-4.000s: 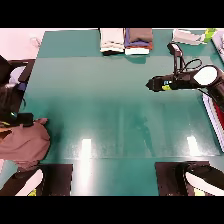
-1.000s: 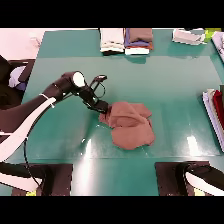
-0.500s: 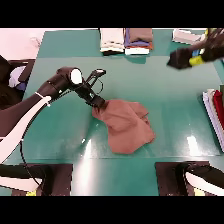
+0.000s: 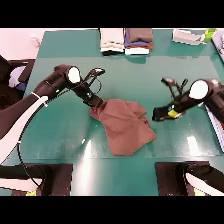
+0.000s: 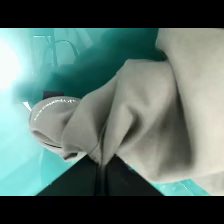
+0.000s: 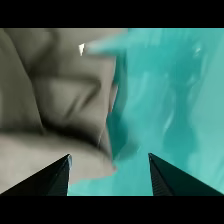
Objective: Fold the shirts.
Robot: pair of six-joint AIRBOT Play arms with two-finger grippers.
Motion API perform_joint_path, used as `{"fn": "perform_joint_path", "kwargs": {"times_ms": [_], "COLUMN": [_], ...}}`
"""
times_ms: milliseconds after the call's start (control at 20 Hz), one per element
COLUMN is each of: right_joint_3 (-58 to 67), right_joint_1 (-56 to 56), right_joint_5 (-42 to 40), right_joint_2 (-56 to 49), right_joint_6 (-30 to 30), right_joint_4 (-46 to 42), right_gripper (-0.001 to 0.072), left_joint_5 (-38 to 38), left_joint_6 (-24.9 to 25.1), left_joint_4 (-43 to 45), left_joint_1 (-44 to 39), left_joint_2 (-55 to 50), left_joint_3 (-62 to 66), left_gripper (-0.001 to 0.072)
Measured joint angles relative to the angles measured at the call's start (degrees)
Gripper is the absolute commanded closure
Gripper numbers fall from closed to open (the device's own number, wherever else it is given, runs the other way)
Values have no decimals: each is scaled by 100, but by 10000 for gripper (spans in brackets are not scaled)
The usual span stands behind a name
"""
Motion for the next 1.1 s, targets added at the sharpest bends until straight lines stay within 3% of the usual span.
{"fn": "perform_joint_path", "kwargs": {"times_ms": [350,400,450,500,750,1100], "right_joint_3": [-1320,-1392,-1436,-1445,-852,2074], "right_joint_1": [35,59,98,155,413,168], "right_joint_5": [-516,-621,-723,-815,-903,-221], "right_joint_2": [181,127,50,-42,-190,946], "right_joint_6": [-4,-22,-48,-79,-201,-225], "right_joint_4": [584,664,723,752,387,-896], "right_gripper": [166,315,529,696,697,699], "left_joint_5": [15,17,17,17,90,308], "left_joint_6": [0,0,0,0,0,-33], "left_joint_4": [4,2,2,2,122,616], "left_joint_1": [0,0,0,0,0,0], "left_joint_2": [4,4,4,4,278,2046], "left_joint_3": [0,0,0,0,55,1196], "left_gripper": [682,681,682,681,682,682]}}
